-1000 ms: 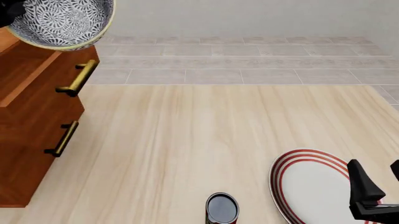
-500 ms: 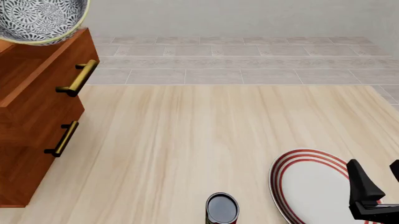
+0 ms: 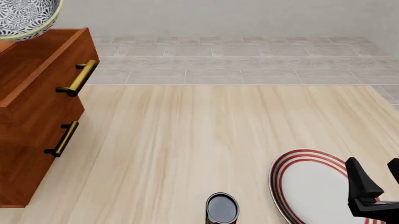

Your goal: Put the bowl on top of the cabinet.

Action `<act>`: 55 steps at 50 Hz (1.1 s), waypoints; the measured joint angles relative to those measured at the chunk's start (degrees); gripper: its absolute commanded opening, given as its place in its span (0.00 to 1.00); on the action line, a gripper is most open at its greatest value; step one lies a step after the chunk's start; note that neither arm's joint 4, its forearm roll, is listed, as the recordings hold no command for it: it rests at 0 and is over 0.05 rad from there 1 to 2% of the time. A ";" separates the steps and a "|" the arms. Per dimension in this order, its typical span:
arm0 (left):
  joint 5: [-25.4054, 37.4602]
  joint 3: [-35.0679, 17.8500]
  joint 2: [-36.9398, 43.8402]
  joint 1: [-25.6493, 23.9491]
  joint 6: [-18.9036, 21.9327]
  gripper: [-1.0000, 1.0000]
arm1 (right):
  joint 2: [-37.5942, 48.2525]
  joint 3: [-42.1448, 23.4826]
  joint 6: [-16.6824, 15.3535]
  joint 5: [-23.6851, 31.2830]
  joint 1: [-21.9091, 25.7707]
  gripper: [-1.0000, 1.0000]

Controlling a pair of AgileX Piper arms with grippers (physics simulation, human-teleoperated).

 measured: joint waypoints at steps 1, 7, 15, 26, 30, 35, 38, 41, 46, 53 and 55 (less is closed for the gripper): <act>-0.01 0.04 -0.09 0.28 -0.11 0.00 | -0.03 0.00 0.02 0.03 0.00 1.00; -0.12 0.20 -0.58 1.80 -0.57 0.00 | -0.51 0.00 0.11 0.46 -0.02 1.00; -0.34 0.50 -1.22 3.57 -0.77 0.00 | -1.37 0.00 0.18 1.30 -0.01 1.00; -1.15 1.54 -1.45 5.86 -1.82 0.00 | -2.20 0.00 0.27 2.16 -0.03 1.00; -1.53 2.02 -1.47 6.77 -2.20 0.00 | -2.27 0.01 0.32 2.24 -0.06 1.00; -1.93 2.53 -1.53 7.88 -2.46 0.00 | -2.25 0.01 0.35 2.22 -0.07 1.00; -2.17 2.82 -1.57 8.45 -2.57 0.00 | -2.19 0.01 0.36 2.17 -0.07 1.00; -2.38 3.05 -1.57 8.93 -2.68 0.00 | -2.10 0.01 0.38 2.08 -0.08 1.00; -2.70 3.32 -1.54 9.64 -2.86 0.00 | -1.95 0.01 0.41 1.94 -0.06 1.00; -3.07 3.68 -1.57 10.67 -3.25 0.00 | -1.73 0.01 0.50 1.72 0.00 1.00; -3.18 3.79 -1.62 11.02 -3.31 0.00 | -1.61 0.01 0.55 1.60 0.02 1.00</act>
